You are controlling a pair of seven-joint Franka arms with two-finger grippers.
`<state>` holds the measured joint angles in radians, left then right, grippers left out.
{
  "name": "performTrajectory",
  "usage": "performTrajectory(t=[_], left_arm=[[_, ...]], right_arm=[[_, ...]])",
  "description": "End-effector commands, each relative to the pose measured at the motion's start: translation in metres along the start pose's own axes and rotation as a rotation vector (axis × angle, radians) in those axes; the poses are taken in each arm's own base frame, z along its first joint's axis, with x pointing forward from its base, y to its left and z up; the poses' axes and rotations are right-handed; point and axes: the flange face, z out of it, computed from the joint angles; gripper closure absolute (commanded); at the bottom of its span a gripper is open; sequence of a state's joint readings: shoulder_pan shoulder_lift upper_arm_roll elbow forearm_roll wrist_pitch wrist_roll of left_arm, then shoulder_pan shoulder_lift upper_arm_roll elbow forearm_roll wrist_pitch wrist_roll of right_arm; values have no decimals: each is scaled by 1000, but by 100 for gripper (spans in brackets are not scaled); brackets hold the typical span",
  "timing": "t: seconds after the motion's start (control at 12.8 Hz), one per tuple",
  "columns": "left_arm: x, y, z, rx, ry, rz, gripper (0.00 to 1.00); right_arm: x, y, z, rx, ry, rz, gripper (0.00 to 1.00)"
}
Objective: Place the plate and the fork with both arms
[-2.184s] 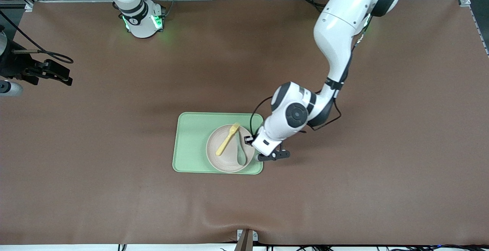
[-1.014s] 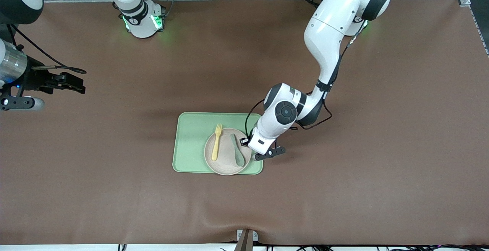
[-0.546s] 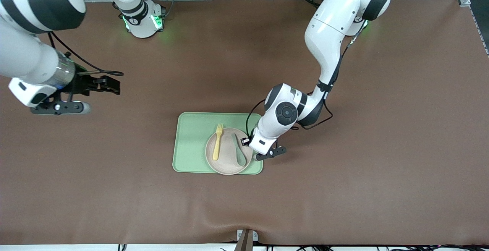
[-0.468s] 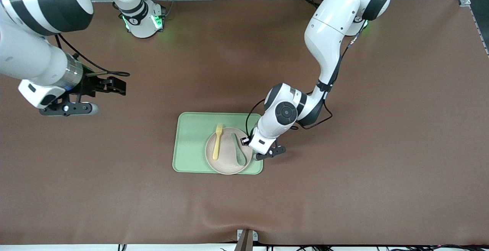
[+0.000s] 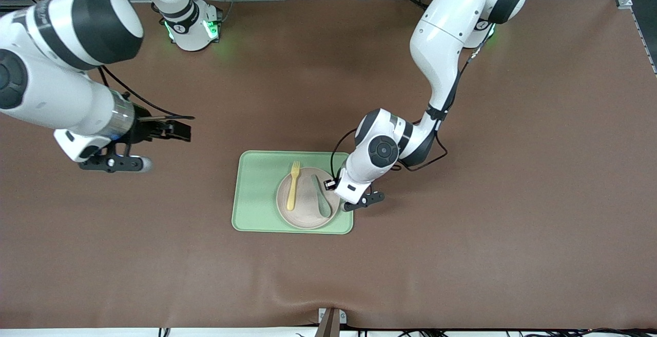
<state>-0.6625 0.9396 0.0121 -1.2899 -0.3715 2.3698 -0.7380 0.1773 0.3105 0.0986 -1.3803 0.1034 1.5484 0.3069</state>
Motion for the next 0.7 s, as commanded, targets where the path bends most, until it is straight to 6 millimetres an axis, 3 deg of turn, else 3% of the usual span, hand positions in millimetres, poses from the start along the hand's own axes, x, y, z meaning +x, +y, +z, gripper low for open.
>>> performTrajectory(t=[0.0,0.23,0.31,0.62], left_arm=[[-1,-3,-21,34,-16,-9,0],[-3,7,-64,53,-19,17,0],[12,2,-95,54,11,16,0],[43,-28,-220,138,62,24,0]], right_arm=[[17,-32,8,-9,39,-16,0],[38,-43,30,19,89,-21,0],[47,-49,40,28,99,-17,0],[66,-121,105,28,108,45,0]])
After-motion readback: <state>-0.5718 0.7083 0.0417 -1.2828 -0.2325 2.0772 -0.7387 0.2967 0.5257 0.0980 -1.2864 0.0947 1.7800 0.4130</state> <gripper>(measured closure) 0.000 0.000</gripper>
